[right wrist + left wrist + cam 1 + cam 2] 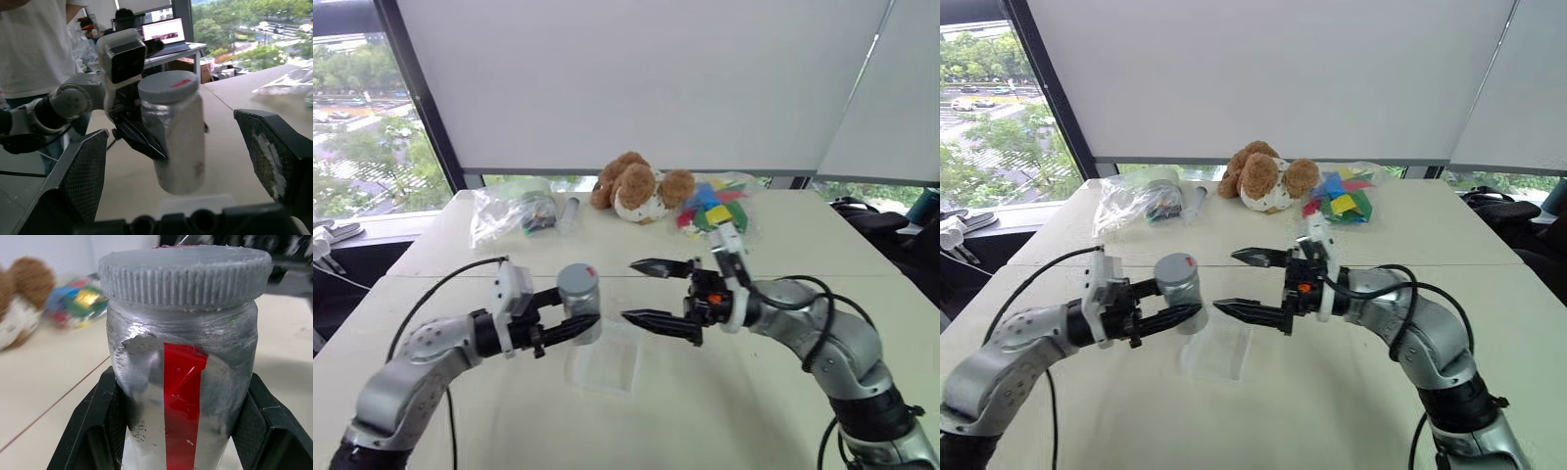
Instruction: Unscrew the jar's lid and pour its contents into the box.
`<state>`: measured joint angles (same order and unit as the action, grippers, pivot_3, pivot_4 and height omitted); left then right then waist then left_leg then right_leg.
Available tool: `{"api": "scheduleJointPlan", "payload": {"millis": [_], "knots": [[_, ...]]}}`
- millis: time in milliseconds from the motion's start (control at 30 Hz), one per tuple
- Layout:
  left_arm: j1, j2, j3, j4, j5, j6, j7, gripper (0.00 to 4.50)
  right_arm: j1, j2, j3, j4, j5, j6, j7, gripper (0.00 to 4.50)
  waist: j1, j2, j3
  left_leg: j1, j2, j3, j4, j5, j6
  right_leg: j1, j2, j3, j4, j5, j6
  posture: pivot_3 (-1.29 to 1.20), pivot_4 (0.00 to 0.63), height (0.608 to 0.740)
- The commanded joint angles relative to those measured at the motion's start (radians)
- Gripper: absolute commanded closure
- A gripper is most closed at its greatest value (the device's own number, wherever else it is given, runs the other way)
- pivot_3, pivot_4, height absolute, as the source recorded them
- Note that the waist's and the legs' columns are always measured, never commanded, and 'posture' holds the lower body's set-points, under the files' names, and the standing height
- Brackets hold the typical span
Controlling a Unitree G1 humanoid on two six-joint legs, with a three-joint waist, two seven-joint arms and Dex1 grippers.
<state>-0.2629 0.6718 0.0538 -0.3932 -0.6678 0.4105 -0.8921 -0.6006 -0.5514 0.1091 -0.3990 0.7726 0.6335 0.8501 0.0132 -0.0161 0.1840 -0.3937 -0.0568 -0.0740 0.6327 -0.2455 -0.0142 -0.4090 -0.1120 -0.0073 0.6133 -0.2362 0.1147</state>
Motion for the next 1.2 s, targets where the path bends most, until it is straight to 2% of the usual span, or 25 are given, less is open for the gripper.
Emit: {"api": "scheduleJointPlan", "payload": {"millis": [33,333,667,767,867,1000,1200], "knots": [[-0.016,-0.015,-0.042,-0.027,0.014,-0.004,-0.025,2.33,-0.05,0.05,0.037,0.014,-0.051,-0.013,-0.023,0.0,-0.007,0.0,0.0,0.0,0.0,0.0,0.0,0.0,0.0,0.0,0.0,0.0,0.0,0.0,0.0,0.0,0.15,0.74],[-0.02,-0.057,-0.071,-0.038,0.034,-0.007,-0.014,2.33,-0.079,0.102,0.083,0.07,-0.142,-0.046,0.01,0.0,-0.009,0.0,0.0,0.0,0.0,-0.001,0.0,0.0,0.0,0.0,0.002,0.0,0.001,0.0,0.0,0.0,0.15,0.74],[0.004,-0.056,-0.07,-0.044,0.061,-0.015,-0.023,2.33,-0.089,0.133,0.076,0.074,-0.145,-0.042,0.051,0.0,-0.011,0.0,0.0,0.001,0.0,-0.001,0.0,0.0,0.0,-0.001,0.002,0.0,0.002,0.0,0.001,0.0,0.15,0.74],[0.011,-0.055,-0.07,-0.044,0.069,-0.02,-0.027,2.33,-0.094,0.14,0.071,0.069,-0.13,-0.031,0.058,0.81,-0.011,0.0,0.0,0.001,0.0,-0.001,0.0,0.0,0.0,-0.001,0.002,0.0,0.002,0.0,0.001,0.0,0.15,0.74],[0.015,-0.056,-0.071,-0.045,0.077,-0.025,-0.032,2.33,-0.098,0.144,0.066,0.068,-0.12,-0.02,0.068,2.22,-0.011,0.0,0.0,0.001,0.0,-0.001,0.0,0.0,0.0,-0.001,0.002,0.0,0.002,0.0,0.001,0.0,0.15,0.74],[0.009,-0.055,-0.071,-0.035,0.083,-0.04,-0.048,2.33,-0.108,0.139,0.072,0.08,-0.12,-0.015,0.101,2.26,-0.011,0.001,0.0,0.001,0.0,-0.001,0.0,0.0,0.0,-0.001,0.002,0.0,0.002,0.0,0.001,0.0,0.15,0.74],[-0.028,-0.047,-0.09,-0.016,0.06,-0.103,-0.197,2.33,-0.184,0.038,0.088,0.163,-0.066,-0.068,0.474,2.26,-0.009,0.001,0.001,0.001,0.0,-0.001,0.0,0.0,0.0,0.0,0.002,0.0,0.001,0.0,0.001,0.0,0.15,0.74]]}}
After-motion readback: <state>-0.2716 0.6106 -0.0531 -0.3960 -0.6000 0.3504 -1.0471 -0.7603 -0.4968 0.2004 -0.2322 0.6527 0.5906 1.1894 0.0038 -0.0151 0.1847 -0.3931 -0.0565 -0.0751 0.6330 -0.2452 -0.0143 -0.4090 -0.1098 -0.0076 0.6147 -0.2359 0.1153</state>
